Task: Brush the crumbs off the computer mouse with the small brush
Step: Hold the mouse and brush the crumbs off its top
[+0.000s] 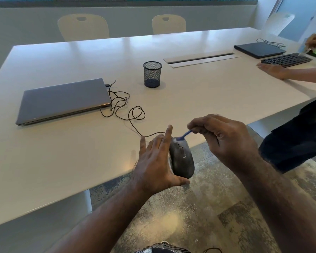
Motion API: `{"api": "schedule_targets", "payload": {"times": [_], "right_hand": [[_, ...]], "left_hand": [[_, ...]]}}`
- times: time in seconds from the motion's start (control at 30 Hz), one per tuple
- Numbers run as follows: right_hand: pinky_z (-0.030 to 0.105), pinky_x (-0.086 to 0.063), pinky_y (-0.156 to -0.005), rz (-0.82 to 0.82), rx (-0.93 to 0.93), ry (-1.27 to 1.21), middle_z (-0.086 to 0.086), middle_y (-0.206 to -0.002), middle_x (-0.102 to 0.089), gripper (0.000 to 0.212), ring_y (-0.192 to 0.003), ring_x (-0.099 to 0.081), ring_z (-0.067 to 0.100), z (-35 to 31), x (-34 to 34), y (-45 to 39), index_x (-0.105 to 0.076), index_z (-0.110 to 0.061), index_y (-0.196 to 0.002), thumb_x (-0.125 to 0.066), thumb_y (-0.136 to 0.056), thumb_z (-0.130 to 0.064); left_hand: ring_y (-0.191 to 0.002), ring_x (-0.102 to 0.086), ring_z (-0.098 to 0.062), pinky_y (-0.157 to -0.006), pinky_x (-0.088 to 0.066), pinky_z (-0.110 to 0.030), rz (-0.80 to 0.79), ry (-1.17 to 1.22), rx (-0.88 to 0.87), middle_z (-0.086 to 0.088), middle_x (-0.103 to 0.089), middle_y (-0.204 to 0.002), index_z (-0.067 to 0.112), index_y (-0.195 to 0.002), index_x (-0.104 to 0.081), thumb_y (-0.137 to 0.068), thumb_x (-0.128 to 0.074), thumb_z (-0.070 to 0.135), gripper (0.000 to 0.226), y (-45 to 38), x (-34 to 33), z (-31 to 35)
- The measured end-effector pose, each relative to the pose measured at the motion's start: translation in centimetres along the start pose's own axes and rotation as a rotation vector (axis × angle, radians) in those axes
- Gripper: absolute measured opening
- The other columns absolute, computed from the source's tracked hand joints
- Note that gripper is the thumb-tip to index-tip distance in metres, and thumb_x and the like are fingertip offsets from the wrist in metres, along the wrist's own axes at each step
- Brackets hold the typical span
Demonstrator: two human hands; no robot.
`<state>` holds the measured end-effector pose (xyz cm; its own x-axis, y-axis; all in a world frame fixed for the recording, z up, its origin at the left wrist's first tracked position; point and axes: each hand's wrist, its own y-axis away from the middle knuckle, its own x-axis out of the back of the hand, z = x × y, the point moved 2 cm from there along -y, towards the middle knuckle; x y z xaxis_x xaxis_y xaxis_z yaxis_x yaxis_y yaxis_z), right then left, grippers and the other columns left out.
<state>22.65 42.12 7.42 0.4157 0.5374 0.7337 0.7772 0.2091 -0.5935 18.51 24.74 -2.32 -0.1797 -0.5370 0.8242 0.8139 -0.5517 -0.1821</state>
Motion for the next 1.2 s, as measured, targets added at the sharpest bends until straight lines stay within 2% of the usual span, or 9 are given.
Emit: {"api": "schedule_targets", "payload": {"times": [0.13, 0.2, 0.37, 0.53, 0.7, 0.93, 1.03, 1.13, 1.2], "right_hand": [[0.028, -0.057, -0.073, -0.037, 0.003, -0.013, -0.001, -0.096, -0.073, 0.02, -0.084, -0.069, 0.01, -0.1, -1.0, 0.1, -0.072, -0.011, -0.106, -0.064, -0.089, -0.002], [0.032, -0.058, -0.069, -0.081, 0.018, -0.035, -0.002, -0.096, -0.073, 0.021, -0.085, -0.069, 0.01, -0.2, -1.3, 0.4, -0.072, -0.013, -0.105, -0.065, -0.089, -0.002], [0.027, -0.058, -0.072, -0.156, 0.03, -0.13, -0.003, -0.096, -0.073, 0.024, -0.086, -0.069, 0.004, -0.5, -1.2, 0.9, -0.073, -0.014, -0.103, -0.067, -0.086, 0.003], [0.03, -0.058, -0.073, -0.062, 0.041, -0.099, -0.001, -0.098, -0.074, 0.017, -0.088, -0.07, 0.009, -0.2, -0.9, 0.6, -0.073, -0.011, -0.102, -0.062, -0.09, -0.006], [0.034, -0.059, -0.069, -0.2, 0.033, -0.056, -0.005, -0.102, -0.073, 0.022, -0.089, -0.07, 0.008, 0.0, -1.2, 1.2, -0.073, -0.019, -0.104, -0.066, -0.088, -0.005], [0.017, -0.055, -0.068, -0.348, -0.004, -0.095, -0.015, -0.089, -0.071, 0.03, -0.083, -0.066, -0.004, 0.2, 0.7, 2.0, -0.073, -0.025, -0.1, -0.069, -0.084, 0.0], [0.016, -0.056, -0.073, -0.246, -0.072, -0.078, -0.013, -0.09, -0.07, 0.035, -0.086, -0.067, -0.002, 0.9, 1.4, 2.2, -0.073, -0.021, -0.1, -0.069, -0.081, 0.008], [0.03, -0.06, -0.074, -0.025, -0.127, -0.124, -0.004, -0.09, -0.073, 0.028, -0.084, -0.07, 0.003, 1.4, 1.7, 2.4, -0.074, -0.013, -0.099, -0.066, -0.084, 0.009], [0.033, -0.06, -0.074, 0.031, -0.122, -0.106, -0.002, -0.092, -0.074, 0.025, -0.086, -0.071, 0.005, 1.3, 1.4, 2.5, -0.074, -0.011, -0.101, -0.067, -0.085, 0.007]], "left_hand": [[-0.147, -0.014, -0.014, -0.12, 0.008, -0.053, 0.028, 0.031, -0.005, -0.001, -0.025, -0.158, 0.032, -0.147, 0.031, -0.051, -0.076, 0.078, 0.151, 0.0, 0.4, 0.2], [-0.147, -0.015, -0.014, -0.12, 0.009, -0.052, 0.041, 0.039, 0.006, 0.0, -0.025, -0.157, 0.032, -0.148, 0.031, -0.051, -0.077, 0.078, 0.152, 0.0, 0.6, 0.0], [-0.149, -0.01, -0.015, -0.119, 0.012, -0.052, 0.019, 0.029, 0.018, -0.002, -0.021, -0.16, 0.034, -0.145, 0.034, -0.051, -0.076, 0.078, 0.151, 0.1, 0.6, -0.5], [-0.149, -0.012, -0.016, -0.119, 0.01, -0.053, 0.015, 0.023, -0.001, -0.002, -0.023, -0.159, 0.035, -0.145, 0.034, -0.051, -0.075, 0.079, 0.15, 0.0, 0.2, -0.3], [-0.149, -0.012, -0.016, -0.119, 0.01, -0.054, 0.026, 0.018, -0.006, -0.003, -0.023, -0.159, 0.036, -0.143, 0.036, -0.052, -0.075, 0.078, 0.15, -0.2, 0.4, -0.4], [-0.148, -0.011, -0.013, -0.119, 0.01, -0.053, 0.017, 0.04, 0.018, 0.0, -0.023, -0.159, 0.035, -0.144, 0.034, -0.052, -0.074, 0.08, 0.148, 0.0, 0.2, -1.2], [-0.148, -0.013, -0.012, -0.12, 0.009, -0.053, 0.034, 0.053, 0.03, 0.0, -0.026, -0.157, 0.033, -0.148, 0.028, -0.051, -0.073, 0.081, 0.148, -0.2, 0.4, -1.6], [-0.147, -0.015, -0.01, -0.12, 0.007, -0.054, 0.043, 0.051, 0.022, 0.002, -0.027, -0.156, 0.031, -0.151, 0.023, -0.051, -0.069, 0.082, 0.146, -0.4, 0.5, -1.7], [-0.147, -0.015, -0.011, -0.12, 0.006, -0.054, 0.04, 0.051, 0.013, 0.002, -0.027, -0.156, 0.031, -0.151, 0.023, -0.051, -0.068, 0.082, 0.145, -0.4, 0.5, -1.6]]}}
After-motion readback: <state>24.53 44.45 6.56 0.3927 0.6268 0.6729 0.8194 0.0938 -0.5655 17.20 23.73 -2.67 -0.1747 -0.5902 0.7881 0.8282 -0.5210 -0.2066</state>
